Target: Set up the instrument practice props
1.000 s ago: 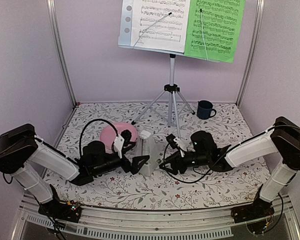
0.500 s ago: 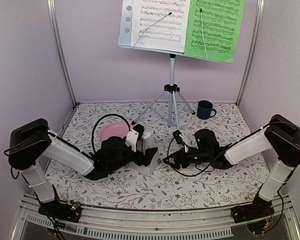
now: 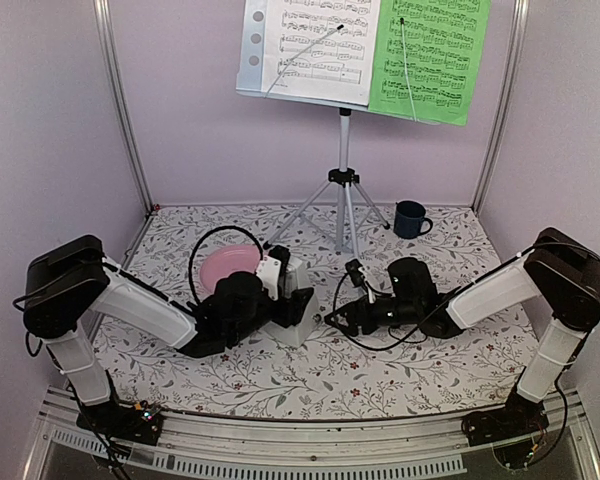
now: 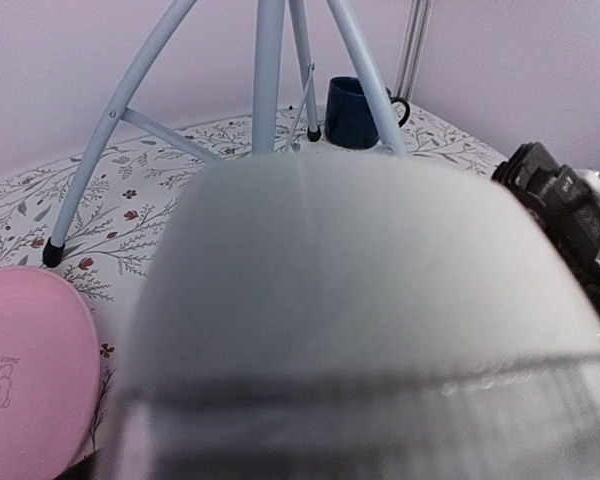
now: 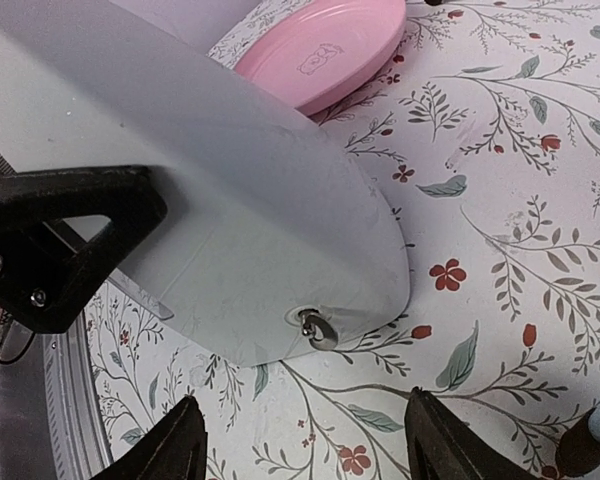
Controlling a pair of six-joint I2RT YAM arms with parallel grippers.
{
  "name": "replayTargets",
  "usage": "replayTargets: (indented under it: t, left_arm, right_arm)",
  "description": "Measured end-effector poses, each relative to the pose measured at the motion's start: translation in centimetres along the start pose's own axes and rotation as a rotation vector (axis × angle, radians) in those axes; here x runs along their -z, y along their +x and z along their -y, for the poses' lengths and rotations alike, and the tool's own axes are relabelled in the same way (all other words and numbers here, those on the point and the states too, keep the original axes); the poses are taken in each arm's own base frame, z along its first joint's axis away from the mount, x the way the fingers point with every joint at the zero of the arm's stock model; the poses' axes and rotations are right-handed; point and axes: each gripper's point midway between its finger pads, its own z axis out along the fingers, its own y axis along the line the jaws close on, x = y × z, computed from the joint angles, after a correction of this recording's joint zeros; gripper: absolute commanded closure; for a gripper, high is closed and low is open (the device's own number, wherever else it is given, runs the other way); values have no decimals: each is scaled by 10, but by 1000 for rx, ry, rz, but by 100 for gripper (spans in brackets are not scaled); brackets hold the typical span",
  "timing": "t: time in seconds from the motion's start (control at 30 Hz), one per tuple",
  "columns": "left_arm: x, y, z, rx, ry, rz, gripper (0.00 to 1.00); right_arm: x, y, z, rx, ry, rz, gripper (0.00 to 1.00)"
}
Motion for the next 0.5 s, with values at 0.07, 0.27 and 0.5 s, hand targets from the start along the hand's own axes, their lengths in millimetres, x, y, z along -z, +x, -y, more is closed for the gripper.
replayTargets:
  t: [0.07, 0.27, 0.5]
  left_arm:
    - [0, 0, -1, 3, -6, 0, 52]
    - [5, 0, -5, -11, -15, 5, 66]
    - [25, -3, -13, -96, -9, 40, 76]
  right_arm:
    - [0, -1, 0, -3, -1, 3, 31]
    - [1, -3, 1, -26, -1, 8, 33]
    - [2, -11, -2, -41, -14, 37, 34]
